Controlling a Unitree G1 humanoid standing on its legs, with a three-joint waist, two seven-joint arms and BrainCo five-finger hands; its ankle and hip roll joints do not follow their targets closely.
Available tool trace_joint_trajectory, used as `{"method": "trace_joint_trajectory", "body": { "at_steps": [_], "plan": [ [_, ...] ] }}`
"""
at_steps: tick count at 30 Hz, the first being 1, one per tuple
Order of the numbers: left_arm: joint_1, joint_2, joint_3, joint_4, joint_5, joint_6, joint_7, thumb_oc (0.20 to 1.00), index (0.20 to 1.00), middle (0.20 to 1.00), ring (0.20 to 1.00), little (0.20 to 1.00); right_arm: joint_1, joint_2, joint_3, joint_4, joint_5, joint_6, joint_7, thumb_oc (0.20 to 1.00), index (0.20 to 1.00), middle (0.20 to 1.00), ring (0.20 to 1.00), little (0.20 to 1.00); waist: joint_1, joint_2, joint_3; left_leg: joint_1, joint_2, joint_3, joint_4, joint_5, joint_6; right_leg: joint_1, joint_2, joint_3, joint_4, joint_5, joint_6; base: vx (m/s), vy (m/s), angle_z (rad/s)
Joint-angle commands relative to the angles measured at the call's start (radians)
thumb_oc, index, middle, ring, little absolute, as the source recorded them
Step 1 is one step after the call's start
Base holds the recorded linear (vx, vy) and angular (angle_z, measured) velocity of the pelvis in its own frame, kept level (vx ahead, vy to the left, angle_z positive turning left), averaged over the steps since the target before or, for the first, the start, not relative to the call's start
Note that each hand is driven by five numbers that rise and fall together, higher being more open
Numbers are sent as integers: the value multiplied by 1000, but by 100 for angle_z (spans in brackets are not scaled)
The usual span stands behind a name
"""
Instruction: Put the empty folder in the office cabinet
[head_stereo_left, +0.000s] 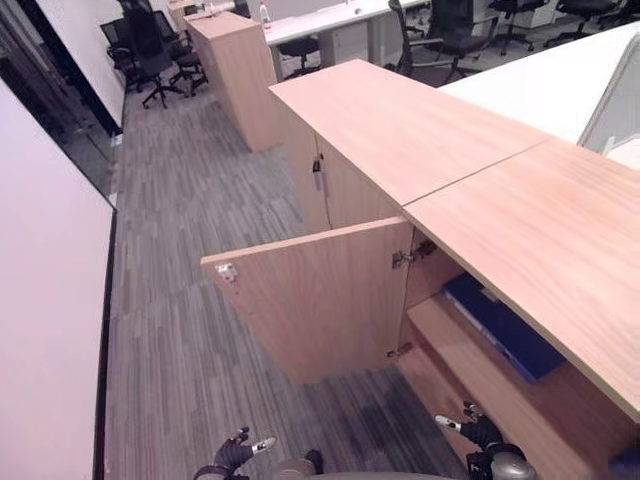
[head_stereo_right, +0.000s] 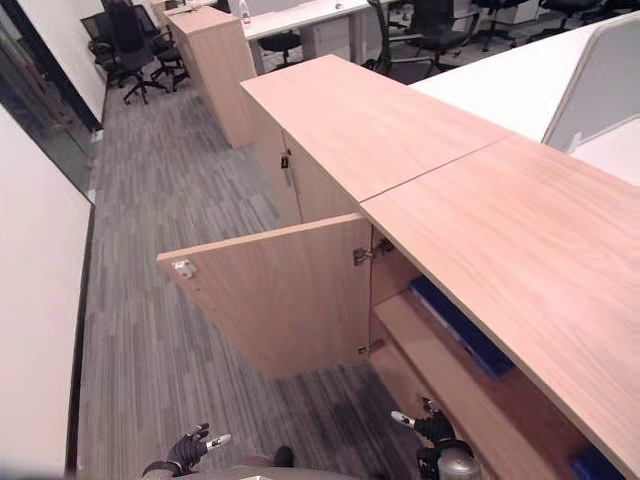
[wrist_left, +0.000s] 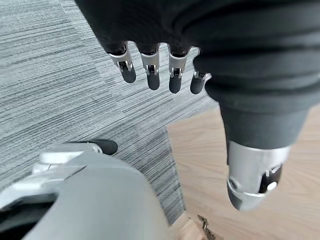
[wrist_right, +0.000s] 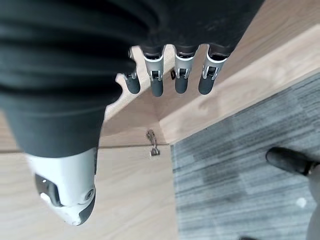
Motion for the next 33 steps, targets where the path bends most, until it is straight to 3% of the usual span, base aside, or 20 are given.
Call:
{"method": "trace_joint_trajectory", "body": {
  "at_steps": [1,7,20,27,33],
  "plan": [
    [-45,42,1,-2,-36,-32,1,1000,1000,1000,1000,1000,-45,13,-3,-7,24,-29,9,1000,1000,1000,1000,1000,8,-24,-28,-4,3,-11,-30,-121,53,-22,-4,22,52,-57,104,107,62,-3],
    [-61,68,-3,-18,-31,-30,3,1000,1000,1000,1000,1000,-38,39,-18,23,38,-17,9,1000,1000,1000,1000,1000,0,-42,-58,54,-14,-3,-136,-109,83,-36,-16,31,117,-73,116,51,96,0],
    [-111,105,43,-51,-78,-46,31,1000,1000,1000,1000,1000,-28,84,-5,30,41,-11,12,1000,1000,1000,1000,1000,13,-86,-78,73,-46,8,-150,-130,118,-27,-50,48,105,-54,147,46,99,-4],
    [-205,194,120,-90,-150,-69,80,1000,1000,1000,1000,1000,-43,88,20,7,21,-12,13,1000,1000,1000,1000,1000,6,-111,-90,92,-53,45,-161,-146,125,-33,-61,81,79,-24,170,29,78,-11],
    [-311,342,210,-61,-227,-83,94,1000,1000,1000,1000,1000,-29,80,45,-24,5,-20,34,1000,1000,1000,1000,1000,-30,-121,-97,122,-54,95,-172,-160,128,-43,-64,123,72,-4,186,26,51,-30]
  ]
}}
